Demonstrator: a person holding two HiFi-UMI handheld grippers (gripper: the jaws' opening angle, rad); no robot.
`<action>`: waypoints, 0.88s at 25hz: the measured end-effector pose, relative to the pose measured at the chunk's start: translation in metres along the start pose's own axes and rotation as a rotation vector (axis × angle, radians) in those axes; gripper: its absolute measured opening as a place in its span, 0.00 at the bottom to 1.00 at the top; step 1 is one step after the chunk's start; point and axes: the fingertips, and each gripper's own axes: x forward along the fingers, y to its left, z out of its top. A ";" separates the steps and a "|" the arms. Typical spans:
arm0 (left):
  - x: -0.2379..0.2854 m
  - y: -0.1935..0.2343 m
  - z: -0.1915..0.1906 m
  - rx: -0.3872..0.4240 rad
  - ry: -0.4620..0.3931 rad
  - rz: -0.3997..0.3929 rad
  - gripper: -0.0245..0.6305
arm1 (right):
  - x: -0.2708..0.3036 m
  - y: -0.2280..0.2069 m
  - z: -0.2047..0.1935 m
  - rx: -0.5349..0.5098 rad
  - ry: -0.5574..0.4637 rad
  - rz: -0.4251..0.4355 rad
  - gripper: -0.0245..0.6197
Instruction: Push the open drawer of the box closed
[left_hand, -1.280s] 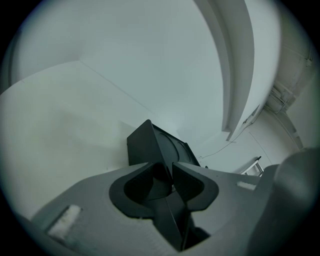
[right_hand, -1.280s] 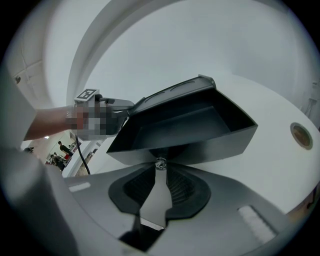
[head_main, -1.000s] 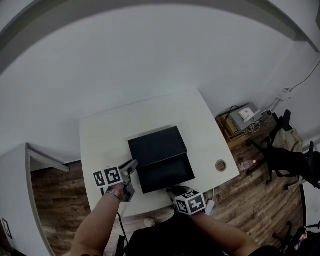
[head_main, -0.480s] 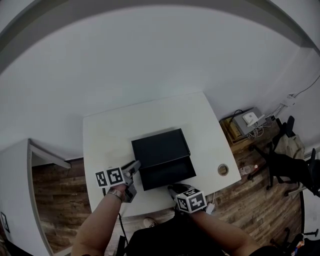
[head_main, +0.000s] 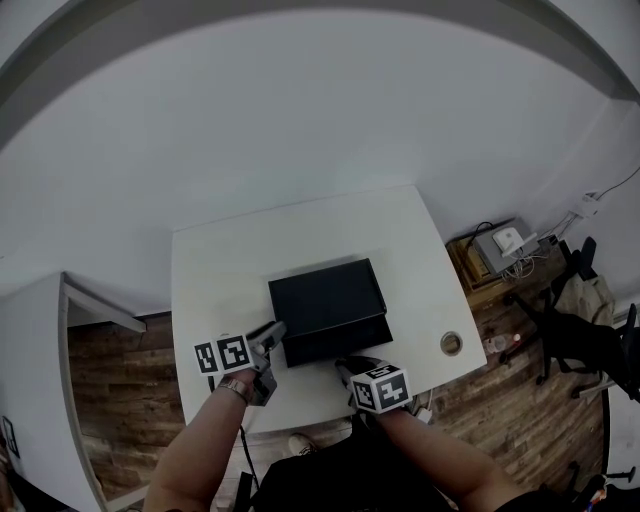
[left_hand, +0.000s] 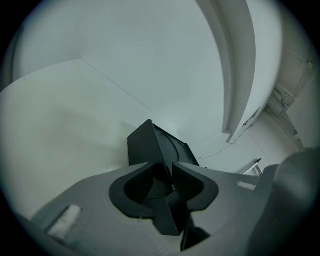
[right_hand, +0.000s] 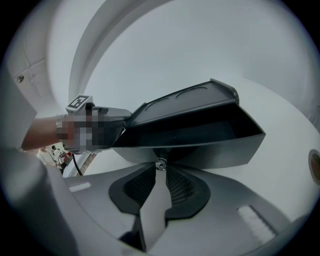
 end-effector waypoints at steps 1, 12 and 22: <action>0.000 0.000 0.000 0.000 -0.001 0.001 0.23 | 0.002 -0.001 0.002 0.000 0.000 -0.001 0.14; -0.001 -0.001 -0.002 -0.003 0.009 -0.001 0.23 | 0.020 -0.012 0.032 0.004 -0.009 -0.007 0.14; -0.001 -0.001 -0.005 -0.011 0.010 -0.008 0.23 | 0.030 -0.016 0.046 0.010 -0.008 -0.005 0.14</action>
